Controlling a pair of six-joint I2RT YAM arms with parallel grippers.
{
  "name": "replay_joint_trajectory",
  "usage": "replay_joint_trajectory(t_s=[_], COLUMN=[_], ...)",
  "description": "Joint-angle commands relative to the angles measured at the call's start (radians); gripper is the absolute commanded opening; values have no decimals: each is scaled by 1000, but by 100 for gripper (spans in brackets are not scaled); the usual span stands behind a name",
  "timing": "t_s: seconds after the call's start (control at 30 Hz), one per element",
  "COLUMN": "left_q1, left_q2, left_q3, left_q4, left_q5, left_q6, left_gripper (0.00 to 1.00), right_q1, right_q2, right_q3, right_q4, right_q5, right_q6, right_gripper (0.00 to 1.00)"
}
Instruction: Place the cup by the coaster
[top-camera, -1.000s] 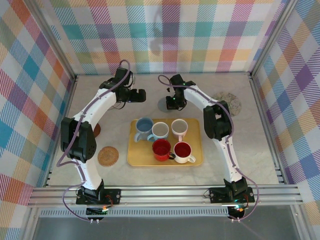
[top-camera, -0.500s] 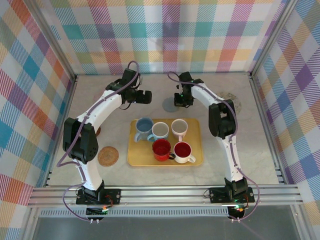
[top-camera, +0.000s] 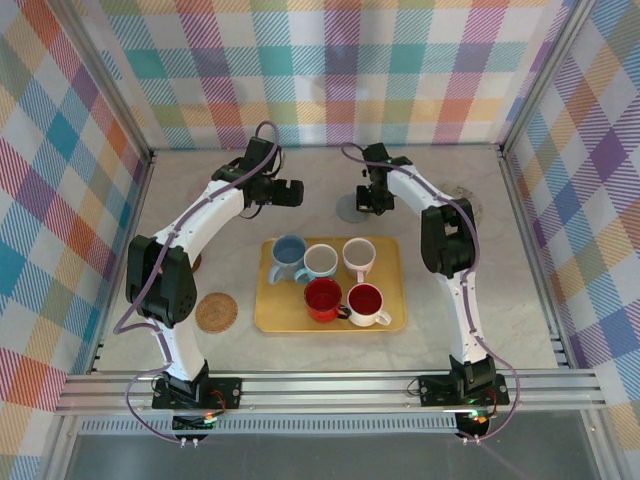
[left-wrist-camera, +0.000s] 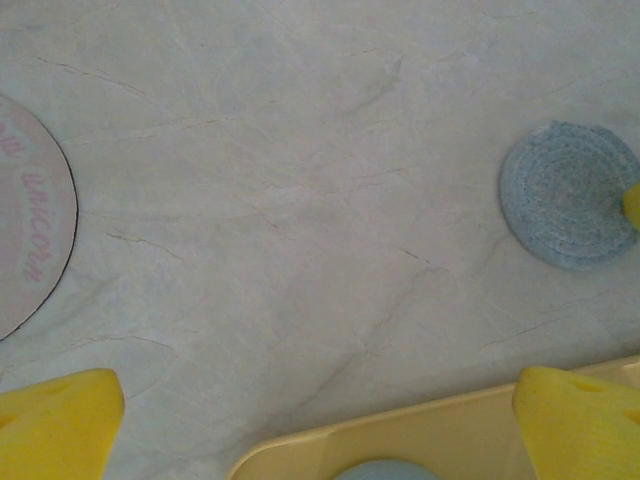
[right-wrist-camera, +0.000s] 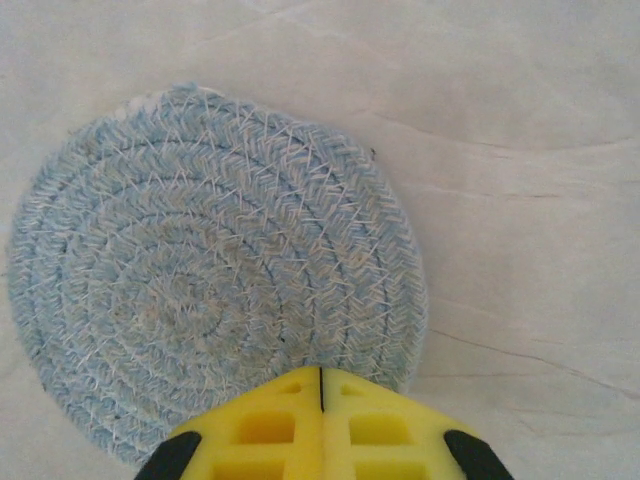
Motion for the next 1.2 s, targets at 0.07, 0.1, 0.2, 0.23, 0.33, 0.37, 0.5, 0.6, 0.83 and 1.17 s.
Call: replay_joint_trajectory(t_s=[0.07, 0.1, 0.2, 0.23, 0.33, 0.37, 0.5, 0.6, 0.83, 1.17], left_q1=[-13, -13, -15, -15, -18, -19, -21, -23, -23, -23], left_q2=[-1, 1, 4, 5, 6, 6, 9, 12, 29, 49], left_q3=[9, 10, 9, 10, 9, 9, 10, 15, 47, 81], left_q4=[22, 20, 17, 17, 19, 19, 16, 11, -10, -43], left_q5=[-4, 0, 9, 15, 28, 30, 34, 37, 39, 30], left_q6=[12, 14, 16, 17, 19, 21, 23, 27, 38, 43], left_gripper=[100, 100, 100, 100, 100, 100, 100, 100, 100, 100], right_q1=[-40, -44, -49, -53, -59, -62, -65, -68, -76, -80], right_q2=[-19, -25, -39, -42, -50, -53, -55, -57, -53, -48], right_q3=[-39, -47, -67, -71, -82, -86, -86, -86, -91, -85], right_q4=[-79, -76, -66, -68, -65, -61, -59, -60, -62, -49], right_q5=[77, 79, 94, 95, 98, 97, 94, 97, 111, 113], right_q6=[15, 17, 14, 14, 15, 15, 10, 12, 20, 13], right_gripper=[0, 0, 0, 0, 0, 0, 0, 0, 0, 0])
